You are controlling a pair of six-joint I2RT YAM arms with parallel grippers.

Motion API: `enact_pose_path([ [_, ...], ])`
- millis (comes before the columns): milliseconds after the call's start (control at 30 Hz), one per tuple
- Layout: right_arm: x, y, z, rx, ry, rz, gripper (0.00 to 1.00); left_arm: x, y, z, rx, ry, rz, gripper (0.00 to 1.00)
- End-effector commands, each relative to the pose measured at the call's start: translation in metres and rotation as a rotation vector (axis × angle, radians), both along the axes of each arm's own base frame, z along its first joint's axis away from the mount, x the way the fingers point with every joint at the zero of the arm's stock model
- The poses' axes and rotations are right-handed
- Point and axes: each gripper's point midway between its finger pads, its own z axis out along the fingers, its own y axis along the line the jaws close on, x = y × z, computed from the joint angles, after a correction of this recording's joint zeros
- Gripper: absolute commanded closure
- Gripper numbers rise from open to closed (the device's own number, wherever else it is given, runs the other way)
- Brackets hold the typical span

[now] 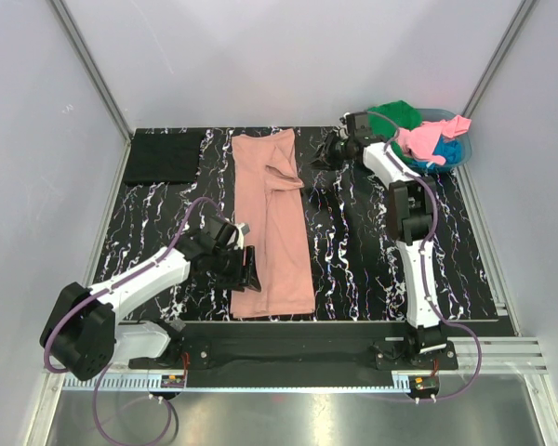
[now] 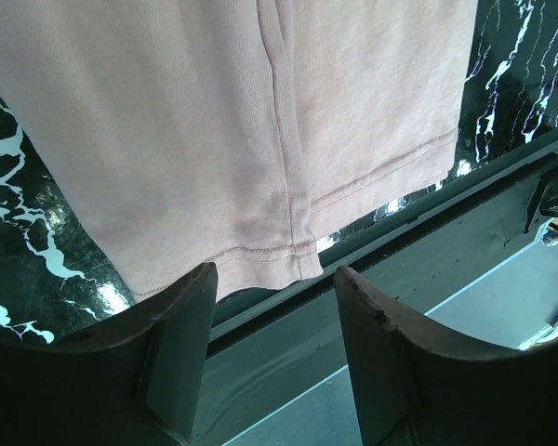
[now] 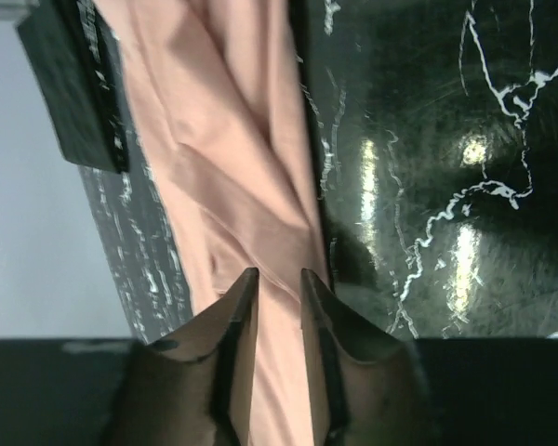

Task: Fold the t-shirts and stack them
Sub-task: Fold the tshirt

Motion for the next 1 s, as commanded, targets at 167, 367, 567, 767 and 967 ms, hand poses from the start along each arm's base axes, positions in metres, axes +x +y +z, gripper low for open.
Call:
enact_pose_path([
  [167, -0.020, 0.023, -0.004, 0.055, -0.018, 0.135, 0.46, 0.012, -0.006, 0.015, -0.022, -0.058, -0.014, 0.41],
  [367, -0.030, 0.024, -0.008, 0.064, -0.021, 0.174, 0.42, 0.044, -0.016, 0.046, -0.072, -0.149, -0.001, 0.41],
  [567, -0.038, 0.028, -0.008, 0.094, -0.010, 0.187, 0.43, 0.123, -0.019, 0.106, -0.183, -0.272, 0.104, 0.38],
  [767, -0.043, 0.033, -0.008, 0.112, -0.013, 0.204, 0.45, 0.228, -0.012, 0.133, -0.239, -0.347, 0.267, 0.34],
  [967, -0.043, 0.033, -0.001, 0.094, -0.025, 0.196, 0.49, 0.328, -0.021, 0.116, -0.277, -0.427, 0.367, 0.37],
])
